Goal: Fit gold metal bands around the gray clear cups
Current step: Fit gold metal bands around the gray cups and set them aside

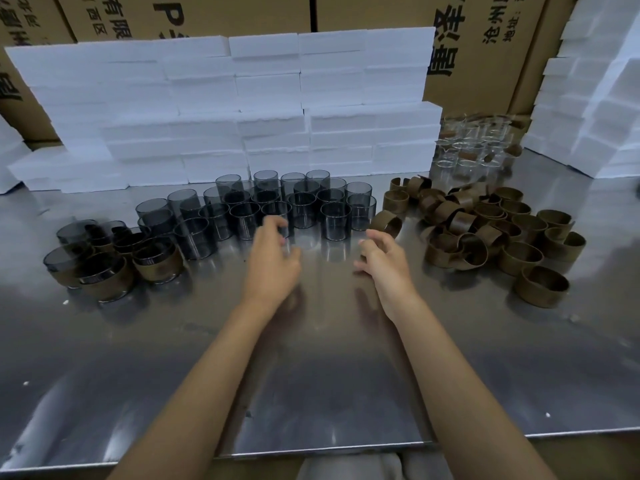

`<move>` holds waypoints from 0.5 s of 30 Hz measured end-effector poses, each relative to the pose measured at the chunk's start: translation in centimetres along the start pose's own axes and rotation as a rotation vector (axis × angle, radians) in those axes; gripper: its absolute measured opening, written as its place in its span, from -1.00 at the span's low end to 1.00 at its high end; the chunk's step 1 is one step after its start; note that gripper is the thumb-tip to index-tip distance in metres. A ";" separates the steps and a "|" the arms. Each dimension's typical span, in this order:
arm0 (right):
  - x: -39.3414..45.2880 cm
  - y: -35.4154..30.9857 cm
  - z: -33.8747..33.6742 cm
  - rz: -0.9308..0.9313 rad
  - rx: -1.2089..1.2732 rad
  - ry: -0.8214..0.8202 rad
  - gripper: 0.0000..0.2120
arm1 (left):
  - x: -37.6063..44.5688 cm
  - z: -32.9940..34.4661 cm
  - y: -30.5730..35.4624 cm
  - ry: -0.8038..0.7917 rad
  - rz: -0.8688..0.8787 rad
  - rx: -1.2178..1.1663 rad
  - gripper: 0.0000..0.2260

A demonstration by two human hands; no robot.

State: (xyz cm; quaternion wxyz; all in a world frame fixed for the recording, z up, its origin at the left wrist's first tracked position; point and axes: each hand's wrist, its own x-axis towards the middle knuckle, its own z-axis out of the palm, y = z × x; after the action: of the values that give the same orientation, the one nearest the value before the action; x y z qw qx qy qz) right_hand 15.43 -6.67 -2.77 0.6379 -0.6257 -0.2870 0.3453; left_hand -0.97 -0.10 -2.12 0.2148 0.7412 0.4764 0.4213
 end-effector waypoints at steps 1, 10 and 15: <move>0.0 0.0 -0.1 0.004 0.017 0.004 -0.73 | 0.2 1.5 0.8 -0.050 -0.002 -0.041 -0.61; 0.9 -0.1 -0.3 0.066 0.158 0.006 -0.75 | 3.9 8.7 2.1 -0.024 -0.226 -0.251 -0.33; 1.2 -0.1 -0.1 0.078 0.162 0.024 -0.82 | 5.3 9.6 1.5 0.015 -0.219 -0.207 -0.36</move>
State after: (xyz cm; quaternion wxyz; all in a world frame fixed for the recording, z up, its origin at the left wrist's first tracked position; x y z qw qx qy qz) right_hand 16.23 -5.80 -2.80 0.6758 -0.5868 -0.2261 0.3844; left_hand 8.81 4.74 -4.09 0.3311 0.6555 0.5099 0.4480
